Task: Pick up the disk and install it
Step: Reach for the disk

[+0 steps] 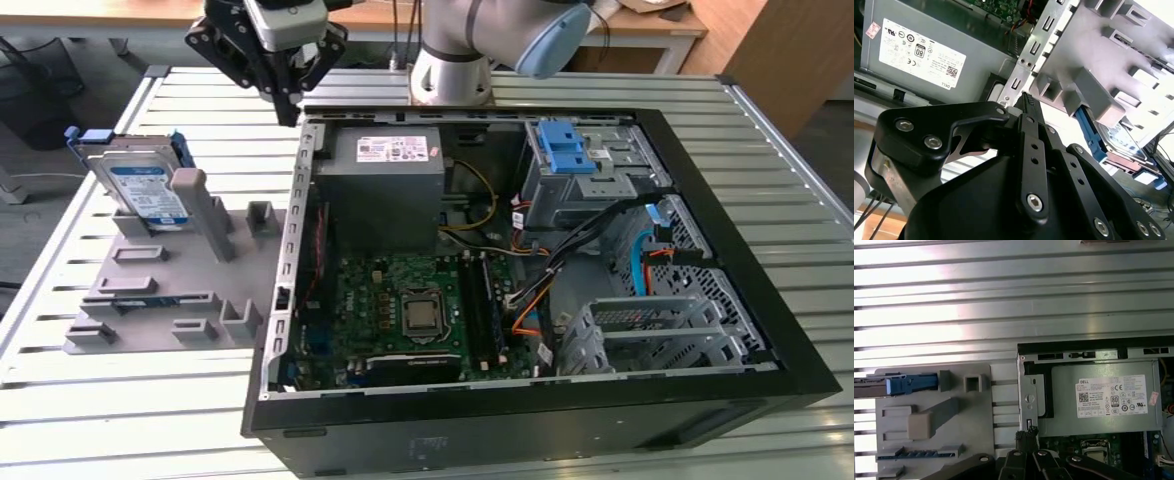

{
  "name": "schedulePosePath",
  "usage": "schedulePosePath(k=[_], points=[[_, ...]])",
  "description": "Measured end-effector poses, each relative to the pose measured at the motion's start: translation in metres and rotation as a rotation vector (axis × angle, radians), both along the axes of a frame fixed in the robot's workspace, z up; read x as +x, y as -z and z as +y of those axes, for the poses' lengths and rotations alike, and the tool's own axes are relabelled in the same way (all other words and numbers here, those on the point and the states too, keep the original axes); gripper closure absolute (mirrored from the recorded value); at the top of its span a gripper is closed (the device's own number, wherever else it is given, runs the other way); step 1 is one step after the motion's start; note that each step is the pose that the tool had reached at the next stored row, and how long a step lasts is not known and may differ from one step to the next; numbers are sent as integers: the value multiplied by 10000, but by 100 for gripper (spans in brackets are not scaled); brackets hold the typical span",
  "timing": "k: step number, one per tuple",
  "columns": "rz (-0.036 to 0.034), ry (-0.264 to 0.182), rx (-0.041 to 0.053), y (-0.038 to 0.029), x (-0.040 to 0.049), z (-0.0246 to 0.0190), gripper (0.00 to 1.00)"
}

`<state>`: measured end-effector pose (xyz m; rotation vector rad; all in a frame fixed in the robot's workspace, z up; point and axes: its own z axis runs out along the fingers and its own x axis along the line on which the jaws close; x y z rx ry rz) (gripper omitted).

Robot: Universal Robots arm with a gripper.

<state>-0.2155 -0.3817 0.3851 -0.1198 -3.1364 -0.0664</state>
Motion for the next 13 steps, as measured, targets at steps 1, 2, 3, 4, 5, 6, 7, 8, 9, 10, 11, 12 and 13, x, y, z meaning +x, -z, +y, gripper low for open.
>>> schedulePosePath(k=[1,2,3,4,5,6,7,8,9,10,11,12,13], points=[[-1,0,0,1,-14,4,89],[-2,0,1,2,-26,8,89],[0,0,0,3,-38,11,89],[0,-1,1,4,-50,14,89],[-1,0,1,5,-62,17,89],[-1,0,1,6,-74,21,89],[-1,1,0,6,-86,25,89],[0,1,0,7,-98,29,89],[0,0,0,8,-110,32,89],[0,0,0,9,-121,35,89],[-1,0,0,10,-132,39,89],[0,0,0,11,-145,42,89],[1,0,-1,12,-158,46,89]])
